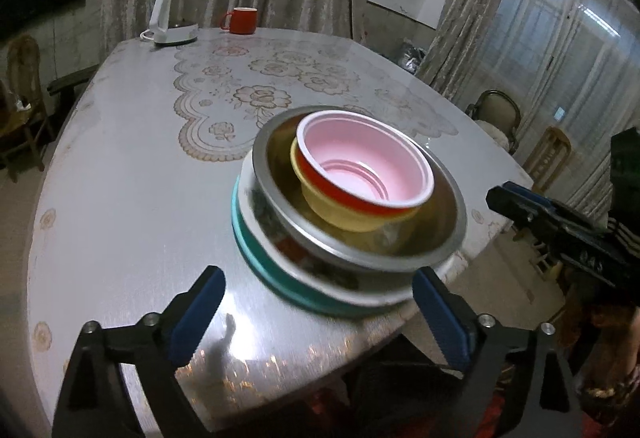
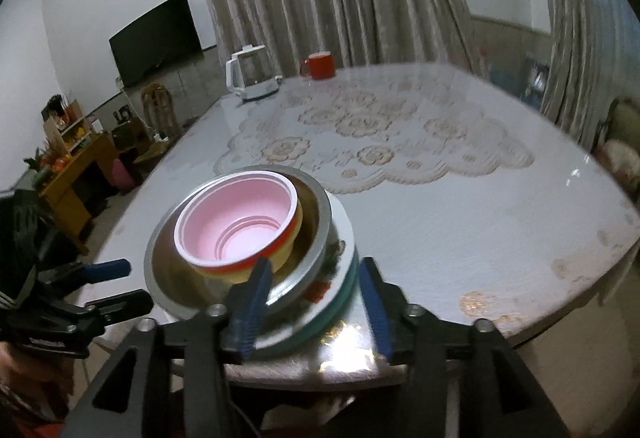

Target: Organize plates and bowls

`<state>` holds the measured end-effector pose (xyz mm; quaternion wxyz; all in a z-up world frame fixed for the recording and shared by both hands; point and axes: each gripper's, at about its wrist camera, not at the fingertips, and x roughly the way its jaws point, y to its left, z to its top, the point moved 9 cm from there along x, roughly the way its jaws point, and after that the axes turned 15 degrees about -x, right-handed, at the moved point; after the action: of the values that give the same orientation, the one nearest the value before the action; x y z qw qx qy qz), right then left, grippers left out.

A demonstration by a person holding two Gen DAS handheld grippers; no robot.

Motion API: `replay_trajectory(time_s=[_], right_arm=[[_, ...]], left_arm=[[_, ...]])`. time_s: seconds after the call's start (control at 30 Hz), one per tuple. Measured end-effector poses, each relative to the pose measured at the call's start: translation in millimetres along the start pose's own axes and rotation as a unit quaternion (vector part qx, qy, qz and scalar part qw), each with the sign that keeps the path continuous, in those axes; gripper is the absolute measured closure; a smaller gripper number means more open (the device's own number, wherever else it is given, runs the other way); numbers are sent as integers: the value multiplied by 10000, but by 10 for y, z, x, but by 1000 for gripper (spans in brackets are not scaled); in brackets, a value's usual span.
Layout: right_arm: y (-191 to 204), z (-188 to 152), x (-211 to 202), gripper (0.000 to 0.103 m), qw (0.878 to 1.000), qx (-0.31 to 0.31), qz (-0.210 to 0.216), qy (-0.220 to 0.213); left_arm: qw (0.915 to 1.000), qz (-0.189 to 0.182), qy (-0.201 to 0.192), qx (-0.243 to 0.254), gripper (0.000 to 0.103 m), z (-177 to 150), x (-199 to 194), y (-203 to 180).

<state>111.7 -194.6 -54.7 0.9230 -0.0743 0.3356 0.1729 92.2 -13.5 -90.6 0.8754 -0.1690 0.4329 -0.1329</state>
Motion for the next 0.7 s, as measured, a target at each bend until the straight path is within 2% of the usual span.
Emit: replay_trajectory(time_s=[0.03, 0.07, 0.17, 0.4, 0.5, 0.7], right_arm=[[25, -31, -41, 35, 9999, -70, -79, -32], [47, -65, -72, 32, 9998, -122, -131, -49], [146, -223, -128, 32, 9993, -253, -278, -22], [185, -433, -249, 32, 9985, -107, -543, 2], [235, -537, -243, 32, 9990, 51, -424, 109], [455, -526, -300, 32, 9985, -333, -427, 22]], left_arm=[[10000, 11, -16, 14, 2, -26, -13, -6], [10000, 63, -47, 42, 0, -53, -32, -6], [9993, 334, -108, 142, 0, -112, -67, 20], [9997, -115, -15, 223, 0, -234, -147, -128], [9994, -221, -7, 258, 0, -258, -166, -178], [9991, 3, -294, 305, 0, -238, -270, -153]])
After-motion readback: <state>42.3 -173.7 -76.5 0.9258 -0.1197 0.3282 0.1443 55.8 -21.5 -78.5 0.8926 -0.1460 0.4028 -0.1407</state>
